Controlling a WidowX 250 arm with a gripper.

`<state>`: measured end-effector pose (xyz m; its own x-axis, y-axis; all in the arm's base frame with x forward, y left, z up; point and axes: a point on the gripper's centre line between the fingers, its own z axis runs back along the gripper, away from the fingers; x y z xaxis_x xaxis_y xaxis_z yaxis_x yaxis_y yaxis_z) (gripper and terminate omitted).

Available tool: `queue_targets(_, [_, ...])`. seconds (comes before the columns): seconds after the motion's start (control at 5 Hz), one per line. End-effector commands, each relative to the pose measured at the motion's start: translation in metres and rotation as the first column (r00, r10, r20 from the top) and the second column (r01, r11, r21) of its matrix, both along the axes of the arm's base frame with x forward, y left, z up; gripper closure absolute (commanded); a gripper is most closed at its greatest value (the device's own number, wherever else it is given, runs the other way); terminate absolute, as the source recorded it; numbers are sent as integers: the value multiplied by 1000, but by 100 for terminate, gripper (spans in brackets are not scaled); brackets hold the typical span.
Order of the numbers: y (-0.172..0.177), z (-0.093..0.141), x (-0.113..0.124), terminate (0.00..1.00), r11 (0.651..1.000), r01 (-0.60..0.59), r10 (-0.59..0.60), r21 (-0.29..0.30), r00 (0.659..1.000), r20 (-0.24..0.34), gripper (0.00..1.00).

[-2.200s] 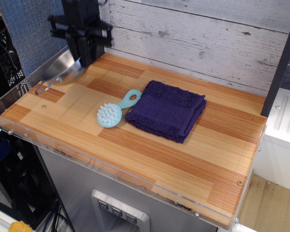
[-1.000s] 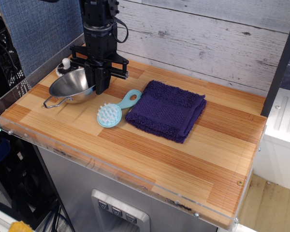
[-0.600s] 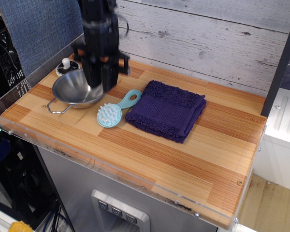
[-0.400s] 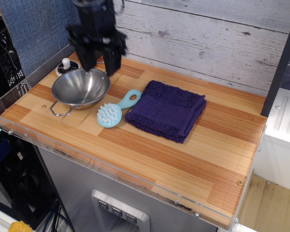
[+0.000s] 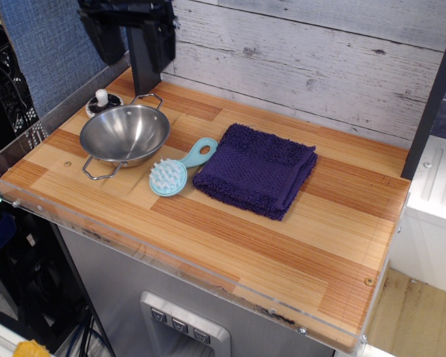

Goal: Put silver bowl between mushroom and blue brush

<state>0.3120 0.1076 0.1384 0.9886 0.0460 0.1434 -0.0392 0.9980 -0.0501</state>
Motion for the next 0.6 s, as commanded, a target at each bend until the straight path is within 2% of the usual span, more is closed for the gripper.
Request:
queue_targets(0.0, [-3,27,-10,0,991,105,-105,85,994,-5,0])
queue_targets(0.2, [-3,27,-10,0,991,105,-105,85,994,-5,0])
queue_targets(0.4, [-3,27,-10,100,991,105,-105,85,994,-5,0])
